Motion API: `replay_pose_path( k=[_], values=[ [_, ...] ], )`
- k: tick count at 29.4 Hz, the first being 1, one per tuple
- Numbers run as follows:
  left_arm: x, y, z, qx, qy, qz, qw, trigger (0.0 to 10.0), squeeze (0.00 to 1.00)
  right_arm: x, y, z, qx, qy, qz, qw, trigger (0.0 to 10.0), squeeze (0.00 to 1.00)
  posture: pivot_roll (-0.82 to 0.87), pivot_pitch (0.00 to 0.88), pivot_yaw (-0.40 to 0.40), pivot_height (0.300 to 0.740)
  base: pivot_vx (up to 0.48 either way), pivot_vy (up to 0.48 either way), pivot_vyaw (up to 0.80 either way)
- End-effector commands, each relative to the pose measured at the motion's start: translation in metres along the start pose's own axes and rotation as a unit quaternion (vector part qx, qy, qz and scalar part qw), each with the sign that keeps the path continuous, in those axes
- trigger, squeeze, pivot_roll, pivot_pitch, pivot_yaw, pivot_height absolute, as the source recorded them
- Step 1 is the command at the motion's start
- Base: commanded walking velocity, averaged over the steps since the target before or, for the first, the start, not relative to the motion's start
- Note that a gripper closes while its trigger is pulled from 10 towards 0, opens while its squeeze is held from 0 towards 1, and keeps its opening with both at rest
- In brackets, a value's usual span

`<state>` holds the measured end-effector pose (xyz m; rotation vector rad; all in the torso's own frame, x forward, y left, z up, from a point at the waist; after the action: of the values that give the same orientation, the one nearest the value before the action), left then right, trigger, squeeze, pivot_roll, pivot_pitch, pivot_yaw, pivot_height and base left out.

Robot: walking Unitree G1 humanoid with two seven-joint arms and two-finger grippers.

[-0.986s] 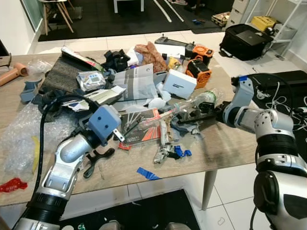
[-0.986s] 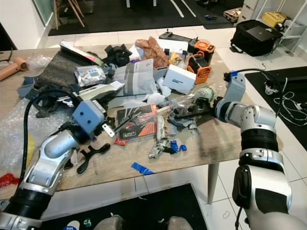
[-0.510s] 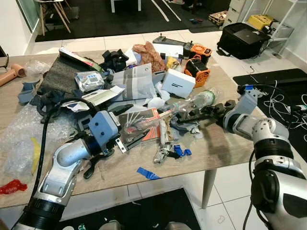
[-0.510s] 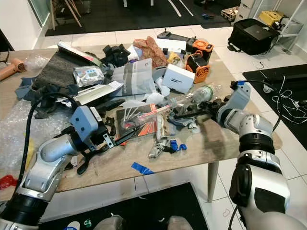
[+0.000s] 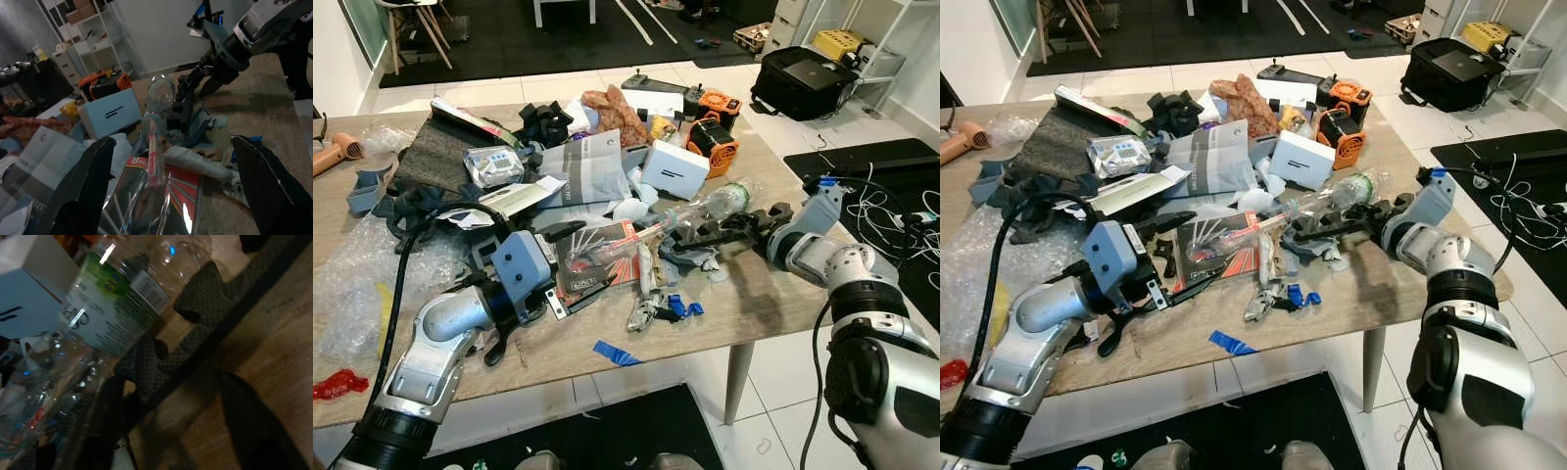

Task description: Picking trash to rubbish bin

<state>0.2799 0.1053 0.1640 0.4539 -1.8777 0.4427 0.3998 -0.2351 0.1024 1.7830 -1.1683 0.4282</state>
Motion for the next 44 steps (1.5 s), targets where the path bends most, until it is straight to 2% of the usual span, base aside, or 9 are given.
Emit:
replay_pose_path(
  k=[1, 17, 22, 27, 30, 37, 39, 42, 44],
  values=[
    [-0.003, 0.003, 0.003, -0.01, 0.001, -0.014, 1.0, 10.0, 0.0, -0.016, -0.002, 0.006, -0.011, -0.011, -0.031, 0.999, 0.0, 0.0, -0.05, 0.0, -0.005, 0.74, 0.0, 0.0, 0.0],
    [-0.003, 0.004, 0.003, -0.011, 0.003, -0.017, 1.0, 10.0, 0.0, -0.016, -0.002, 0.009, -0.016, -0.018, -0.036, 0.999, 0.0, 0.0, -0.05, 0.0, -0.005, 0.74, 0.0, 0.0, 0.0],
    [0.002, 0.002, 0.001, -0.001, 0.011, -0.001, 1.0, 10.0, 0.0, 0.011, 0.001, -0.033, 0.114, -0.039, 0.031, 0.992, 0.0, 0.0, -0.05, 0.0, -0.005, 0.74, 0.0, 0.0, 0.0],
    [0.016, 0.0, -0.007, 0.024, 0.032, 0.044, 0.998, 10.0, 0.0, 0.045, 0.027, -0.079, 0.283, -0.059, 0.114, 0.95, 0.0, 0.0, -0.06, 0.0, -0.01, 0.74, 0.0, 0.0, 0.0],
    [0.022, -0.003, -0.012, 0.046, 0.05, 0.071, 0.995, 10.0, 0.0, 0.049, 0.046, -0.103, 0.366, -0.042, 0.127, 0.921, 1.1, 0.0, -0.06, 0.0, -0.01, 0.74, 0.0, 0.0, 0.0],
    [0.023, -0.006, -0.017, 0.077, 0.064, 0.088, 0.991, 10.0, 0.0, 0.042, 0.054, -0.114, 0.401, -0.014, 0.129, 0.907, 3.5, 0.0, -0.06, 0.0, -0.012, 0.74, 0.0, 0.0, 0.0],
    [0.022, -0.007, -0.023, 0.105, 0.08, 0.094, 0.987, 10.0, 0.0, 0.035, 0.056, -0.12, 0.411, 0.008, 0.131, 0.902, 7.7, 0.0, -0.06, 0.0, -0.012, 0.74, 0.0, 0.0, 0.0],
    [0.022, -0.007, -0.026, 0.12, 0.089, 0.101, 0.984, 10.0, 0.0, 0.03, 0.061, -0.125, 0.43, 0.017, 0.133, 0.893, 10.0, 0.0, -0.06, 0.0, -0.012, 0.74, 0.0, 0.0, 0.0],
    [0.022, -0.007, -0.026, 0.12, 0.089, 0.101, 0.984, 10.0, 0.0, 0.03, 0.061, -0.125, 0.43, 0.017, 0.133, 0.893, 10.0, 0.0, -0.06, 0.0, -0.012, 0.74, 0.0, 0.0, 0.0]
  ],
)
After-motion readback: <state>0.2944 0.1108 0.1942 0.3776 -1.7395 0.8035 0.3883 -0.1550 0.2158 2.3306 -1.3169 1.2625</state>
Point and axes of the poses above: a point about 5 cm out from each wrist's last joint towards the gripper, its own y axis pointing back from the gripper into the wrist, its own x axis along the axis of the wrist's last joint, z = x × y, the point moved 4 cm from there along -y, pointing out of the wrist towards the gripper, and after that the axes turned 6 degrees about y, right-handed, at the moved point
